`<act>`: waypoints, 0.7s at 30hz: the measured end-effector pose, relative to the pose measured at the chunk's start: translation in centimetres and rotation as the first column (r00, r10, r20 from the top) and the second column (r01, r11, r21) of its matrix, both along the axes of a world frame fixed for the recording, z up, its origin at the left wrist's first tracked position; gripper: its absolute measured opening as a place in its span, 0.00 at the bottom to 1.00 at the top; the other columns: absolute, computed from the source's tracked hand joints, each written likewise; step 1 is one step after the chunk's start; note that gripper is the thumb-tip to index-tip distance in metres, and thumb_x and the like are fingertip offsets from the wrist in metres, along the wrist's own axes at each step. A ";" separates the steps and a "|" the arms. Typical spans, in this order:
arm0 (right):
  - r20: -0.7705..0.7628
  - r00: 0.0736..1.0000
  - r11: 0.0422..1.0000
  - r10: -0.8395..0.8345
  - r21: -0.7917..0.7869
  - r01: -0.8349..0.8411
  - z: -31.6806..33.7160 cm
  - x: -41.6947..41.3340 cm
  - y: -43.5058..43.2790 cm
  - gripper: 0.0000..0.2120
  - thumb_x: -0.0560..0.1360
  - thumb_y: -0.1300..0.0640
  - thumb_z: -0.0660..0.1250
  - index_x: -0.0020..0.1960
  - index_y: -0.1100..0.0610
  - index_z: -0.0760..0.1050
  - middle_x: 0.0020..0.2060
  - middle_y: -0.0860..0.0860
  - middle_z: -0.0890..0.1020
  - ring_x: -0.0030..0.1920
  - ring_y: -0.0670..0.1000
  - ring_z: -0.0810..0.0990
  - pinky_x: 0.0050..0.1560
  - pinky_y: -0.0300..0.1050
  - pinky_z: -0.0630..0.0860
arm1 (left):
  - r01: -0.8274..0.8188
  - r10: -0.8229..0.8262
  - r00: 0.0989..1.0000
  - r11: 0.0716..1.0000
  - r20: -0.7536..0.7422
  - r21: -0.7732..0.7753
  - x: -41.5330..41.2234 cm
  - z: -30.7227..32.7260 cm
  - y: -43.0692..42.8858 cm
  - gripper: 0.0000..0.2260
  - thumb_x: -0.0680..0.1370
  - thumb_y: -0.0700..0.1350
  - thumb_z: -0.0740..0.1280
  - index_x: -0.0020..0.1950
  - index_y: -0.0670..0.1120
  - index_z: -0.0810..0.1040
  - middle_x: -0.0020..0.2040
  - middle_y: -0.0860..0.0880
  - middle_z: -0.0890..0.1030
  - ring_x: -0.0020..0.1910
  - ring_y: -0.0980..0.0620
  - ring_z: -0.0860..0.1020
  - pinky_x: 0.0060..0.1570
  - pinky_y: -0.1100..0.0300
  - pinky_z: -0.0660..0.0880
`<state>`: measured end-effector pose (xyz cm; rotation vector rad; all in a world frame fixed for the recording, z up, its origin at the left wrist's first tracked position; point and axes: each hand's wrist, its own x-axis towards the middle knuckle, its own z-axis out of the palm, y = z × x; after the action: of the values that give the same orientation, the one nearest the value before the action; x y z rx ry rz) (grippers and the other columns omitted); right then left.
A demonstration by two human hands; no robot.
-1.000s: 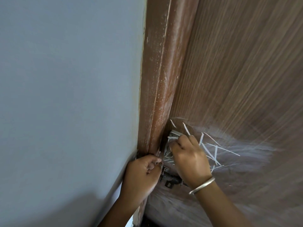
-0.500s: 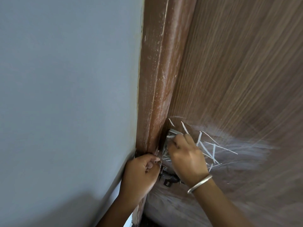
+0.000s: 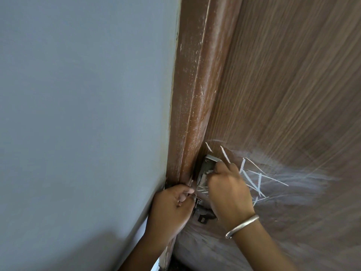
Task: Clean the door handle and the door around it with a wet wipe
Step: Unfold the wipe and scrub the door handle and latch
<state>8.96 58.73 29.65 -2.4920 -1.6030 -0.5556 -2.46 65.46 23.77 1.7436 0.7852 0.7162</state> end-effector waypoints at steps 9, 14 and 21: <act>-0.174 0.985 0.979 -0.014 0.199 0.050 0.4 1.9 -1.9 0.10 0.55 0.70 0.76 0.33 0.59 0.82 0.32 0.56 0.79 0.32 0.60 0.79 0.28 0.44 0.78 | -0.018 0.017 1.000 0.998 0.007 0.058 0.1 0.0 0.1 0.12 0.72 0.43 0.70 0.38 0.62 0.80 0.37 0.57 0.84 0.37 0.62 0.81 0.42 0.58 0.79; -0.190 0.978 0.976 0.088 0.212 -0.047 0.2 0.8 -1.3 0.16 0.54 0.73 0.73 0.39 0.60 0.83 0.35 0.55 0.80 0.34 0.58 0.79 0.33 0.42 0.79 | -0.017 0.017 1.000 0.998 0.008 0.054 0.1 0.1 0.0 0.11 0.72 0.42 0.69 0.38 0.61 0.80 0.37 0.56 0.84 0.38 0.61 0.81 0.43 0.56 0.80; -0.063 0.978 0.974 0.200 -0.097 -0.206 1.1 -0.7 1.0 0.07 0.55 0.62 0.74 0.29 0.52 0.79 0.27 0.48 0.79 0.32 0.50 0.78 0.31 0.37 0.74 | -0.014 0.015 1.000 0.997 -0.004 0.076 0.0 0.0 0.0 0.11 0.72 0.41 0.69 0.40 0.59 0.80 0.36 0.52 0.84 0.37 0.58 0.81 0.41 0.59 0.79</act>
<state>8.24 59.77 30.74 -2.3497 -1.8815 -0.3870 -2.46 65.47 23.73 1.8100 0.7836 0.7603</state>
